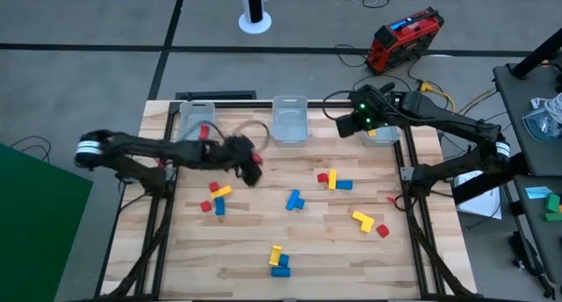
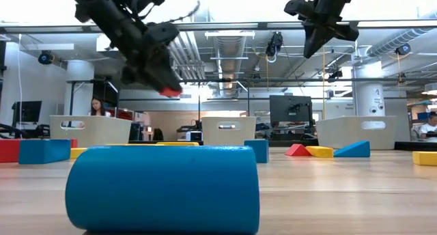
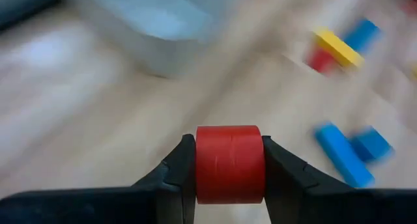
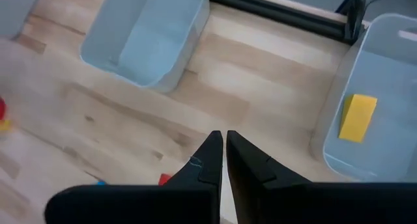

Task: Sort blocks
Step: Put the red block into the left gray bin

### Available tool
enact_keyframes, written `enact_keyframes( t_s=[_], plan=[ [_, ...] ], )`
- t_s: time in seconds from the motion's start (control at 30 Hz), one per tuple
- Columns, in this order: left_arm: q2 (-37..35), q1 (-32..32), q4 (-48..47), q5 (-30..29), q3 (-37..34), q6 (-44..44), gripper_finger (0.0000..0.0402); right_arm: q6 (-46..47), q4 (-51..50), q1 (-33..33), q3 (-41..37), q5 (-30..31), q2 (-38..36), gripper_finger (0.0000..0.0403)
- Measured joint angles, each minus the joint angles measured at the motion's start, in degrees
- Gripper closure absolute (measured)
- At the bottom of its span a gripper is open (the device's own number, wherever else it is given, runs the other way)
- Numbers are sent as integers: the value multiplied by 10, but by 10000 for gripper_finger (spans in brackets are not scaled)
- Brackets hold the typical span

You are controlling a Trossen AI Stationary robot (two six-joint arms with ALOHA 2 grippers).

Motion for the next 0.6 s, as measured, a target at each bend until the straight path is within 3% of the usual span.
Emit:
enact_keyframes(
  t_s=[0.3,0.6],
  plan=[
    [-127,226,-153,-3,0,-43,297,-13,29,0,-1,0,7,390],
    [-118,415,-172,56,0,-11,297,-27,30,0,-1,-2,47,390]
  ],
)
